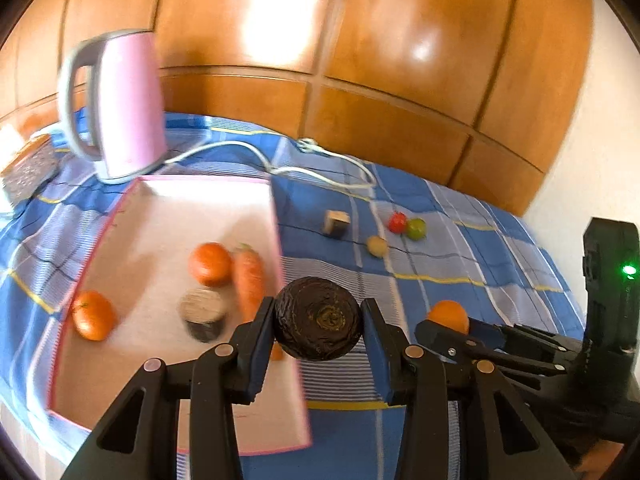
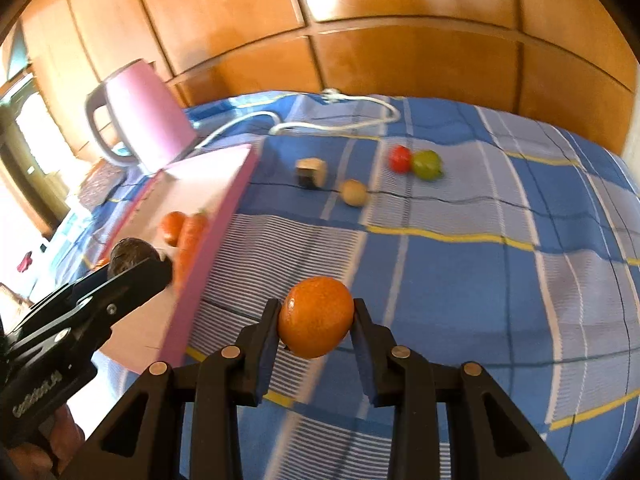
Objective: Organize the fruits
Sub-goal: 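Carry the avocado and orange over the tray with both grippers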
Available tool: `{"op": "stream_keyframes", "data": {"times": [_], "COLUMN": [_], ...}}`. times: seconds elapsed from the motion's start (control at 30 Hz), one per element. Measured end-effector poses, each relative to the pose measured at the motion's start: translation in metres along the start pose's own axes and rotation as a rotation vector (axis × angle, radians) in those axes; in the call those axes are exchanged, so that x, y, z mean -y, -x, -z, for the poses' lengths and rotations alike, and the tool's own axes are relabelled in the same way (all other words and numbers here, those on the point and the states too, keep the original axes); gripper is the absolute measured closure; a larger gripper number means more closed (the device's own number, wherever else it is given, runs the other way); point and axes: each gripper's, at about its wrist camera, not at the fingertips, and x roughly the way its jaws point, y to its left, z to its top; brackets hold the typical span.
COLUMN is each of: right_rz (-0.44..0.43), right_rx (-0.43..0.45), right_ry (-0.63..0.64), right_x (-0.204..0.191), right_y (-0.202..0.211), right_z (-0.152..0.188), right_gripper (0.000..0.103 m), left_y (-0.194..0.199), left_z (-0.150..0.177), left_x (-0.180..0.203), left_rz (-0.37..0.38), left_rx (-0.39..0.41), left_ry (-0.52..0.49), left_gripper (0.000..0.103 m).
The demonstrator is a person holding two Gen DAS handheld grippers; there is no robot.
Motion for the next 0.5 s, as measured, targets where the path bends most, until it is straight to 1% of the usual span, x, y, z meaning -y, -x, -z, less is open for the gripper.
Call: {"op": "stream_keyframes", "data": {"times": [0.13, 0.33, 0.5], "right_rz": [-0.06, -0.127, -0.182], "right_rx": [-0.008, -0.036, -0.063], "right_ry": [0.037, 0.111, 0.139], "right_x": [-0.023, -0.059, -0.081], "right_y": [-0.004, -0.017, -0.027], "right_z": [-0.011, -0.022, -0.031], "right_gripper": [0.068, 0.068, 0.068], "left_y": [0.007, 0.011, 0.005], "left_z": [-0.006, -0.015, -0.025], "left_x": [-0.028, -0.069, -0.098], "left_rz": [-0.048, -0.114, -0.149], "left_rx": [0.022, 0.039, 0.033], "left_ry": [0.043, 0.112, 0.163], "left_gripper": [0.061, 0.061, 0.061]}}
